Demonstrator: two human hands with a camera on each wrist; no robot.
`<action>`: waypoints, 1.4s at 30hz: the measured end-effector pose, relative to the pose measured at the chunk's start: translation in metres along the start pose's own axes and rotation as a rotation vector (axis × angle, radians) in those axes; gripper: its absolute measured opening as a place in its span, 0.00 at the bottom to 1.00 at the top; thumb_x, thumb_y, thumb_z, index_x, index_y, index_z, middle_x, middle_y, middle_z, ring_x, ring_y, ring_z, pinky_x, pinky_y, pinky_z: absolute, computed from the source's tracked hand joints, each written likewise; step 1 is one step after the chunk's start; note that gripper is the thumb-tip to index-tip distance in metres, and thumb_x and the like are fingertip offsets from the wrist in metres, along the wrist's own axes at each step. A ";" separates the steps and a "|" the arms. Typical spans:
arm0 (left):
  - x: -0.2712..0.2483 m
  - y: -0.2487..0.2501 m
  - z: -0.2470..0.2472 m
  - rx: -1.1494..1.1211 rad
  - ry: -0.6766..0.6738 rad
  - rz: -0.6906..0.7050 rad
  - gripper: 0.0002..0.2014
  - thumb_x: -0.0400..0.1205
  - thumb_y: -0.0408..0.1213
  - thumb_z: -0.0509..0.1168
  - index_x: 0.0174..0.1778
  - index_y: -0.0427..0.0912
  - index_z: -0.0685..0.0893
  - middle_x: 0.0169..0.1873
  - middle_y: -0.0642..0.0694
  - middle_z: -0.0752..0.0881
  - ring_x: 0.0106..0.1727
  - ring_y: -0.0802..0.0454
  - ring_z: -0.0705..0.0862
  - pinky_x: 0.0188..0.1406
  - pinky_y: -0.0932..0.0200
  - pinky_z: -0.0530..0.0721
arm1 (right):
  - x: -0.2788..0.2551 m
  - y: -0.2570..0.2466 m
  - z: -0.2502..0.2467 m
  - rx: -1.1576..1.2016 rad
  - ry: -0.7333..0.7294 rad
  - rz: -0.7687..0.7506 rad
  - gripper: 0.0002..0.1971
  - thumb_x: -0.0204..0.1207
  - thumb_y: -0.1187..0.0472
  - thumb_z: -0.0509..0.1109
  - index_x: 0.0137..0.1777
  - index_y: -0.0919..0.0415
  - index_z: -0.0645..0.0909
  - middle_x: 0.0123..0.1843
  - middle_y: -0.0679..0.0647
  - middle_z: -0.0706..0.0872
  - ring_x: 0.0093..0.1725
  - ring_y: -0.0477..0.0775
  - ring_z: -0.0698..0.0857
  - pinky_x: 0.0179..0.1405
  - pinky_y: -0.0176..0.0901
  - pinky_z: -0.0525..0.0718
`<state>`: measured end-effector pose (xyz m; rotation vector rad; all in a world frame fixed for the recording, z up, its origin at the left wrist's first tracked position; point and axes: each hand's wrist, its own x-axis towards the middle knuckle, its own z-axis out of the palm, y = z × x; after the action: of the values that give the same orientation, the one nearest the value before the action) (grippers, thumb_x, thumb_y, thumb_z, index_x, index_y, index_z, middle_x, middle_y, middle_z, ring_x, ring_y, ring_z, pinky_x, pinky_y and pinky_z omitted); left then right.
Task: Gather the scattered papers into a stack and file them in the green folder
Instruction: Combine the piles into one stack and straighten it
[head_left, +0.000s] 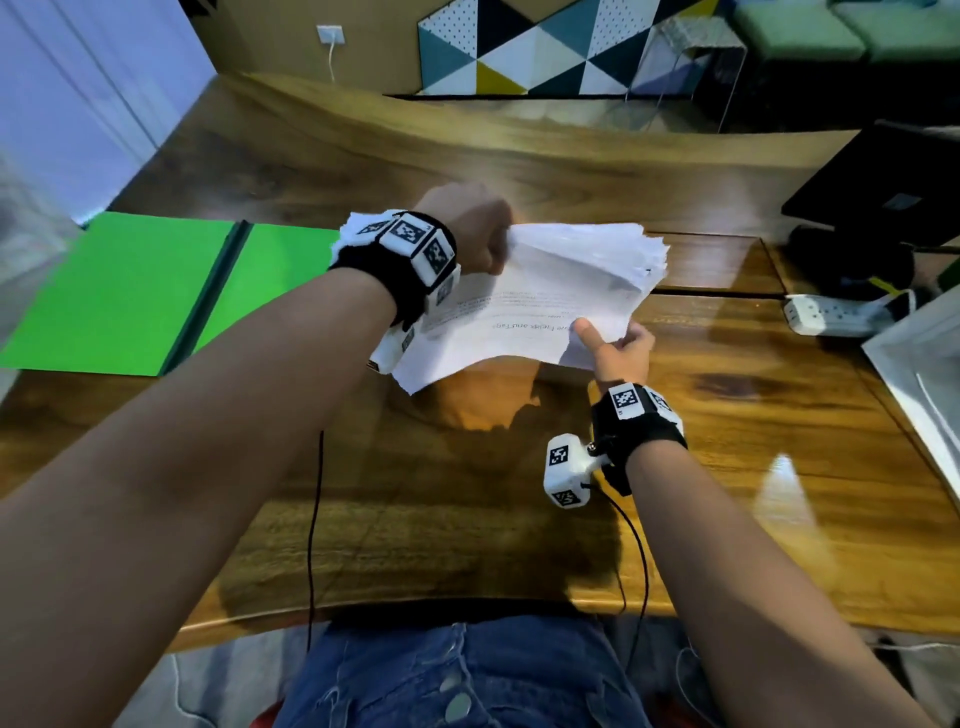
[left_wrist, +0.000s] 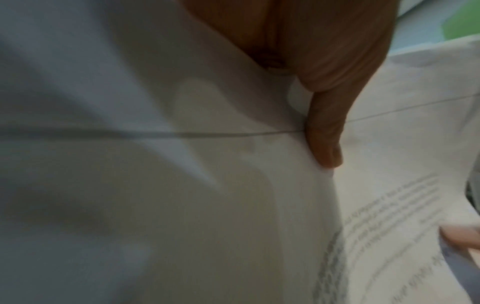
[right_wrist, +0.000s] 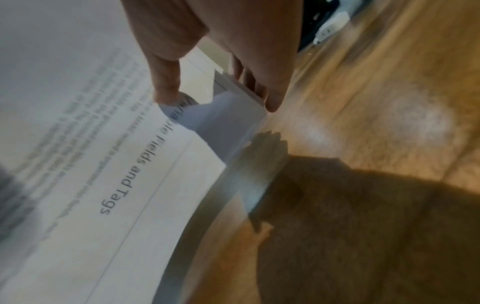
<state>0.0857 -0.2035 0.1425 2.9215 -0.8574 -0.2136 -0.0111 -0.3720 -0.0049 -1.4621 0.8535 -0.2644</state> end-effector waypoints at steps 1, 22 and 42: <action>-0.003 -0.006 -0.007 -0.054 0.026 -0.028 0.05 0.73 0.39 0.74 0.43 0.45 0.88 0.43 0.50 0.88 0.40 0.50 0.81 0.41 0.58 0.81 | -0.003 -0.003 0.002 0.040 -0.006 0.055 0.37 0.66 0.56 0.80 0.72 0.62 0.66 0.62 0.55 0.80 0.60 0.55 0.81 0.66 0.47 0.77; -0.061 -0.227 0.060 -0.925 0.012 -0.573 0.28 0.72 0.30 0.76 0.66 0.30 0.76 0.63 0.35 0.83 0.63 0.41 0.82 0.51 0.59 0.75 | -0.080 -0.017 0.187 0.121 -0.251 0.197 0.15 0.78 0.77 0.64 0.62 0.64 0.77 0.55 0.56 0.87 0.51 0.51 0.86 0.41 0.30 0.85; -0.085 -0.380 0.124 -0.493 -0.439 -0.834 0.29 0.77 0.28 0.66 0.74 0.31 0.64 0.68 0.32 0.75 0.67 0.36 0.77 0.59 0.48 0.79 | -0.067 -0.004 0.359 -0.580 -0.294 0.163 0.31 0.80 0.65 0.64 0.82 0.63 0.58 0.81 0.62 0.66 0.79 0.65 0.67 0.76 0.53 0.68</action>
<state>0.1971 0.1553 -0.0185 2.5773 0.4118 -0.9740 0.1753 -0.0582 -0.0192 -1.8924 0.8364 0.3452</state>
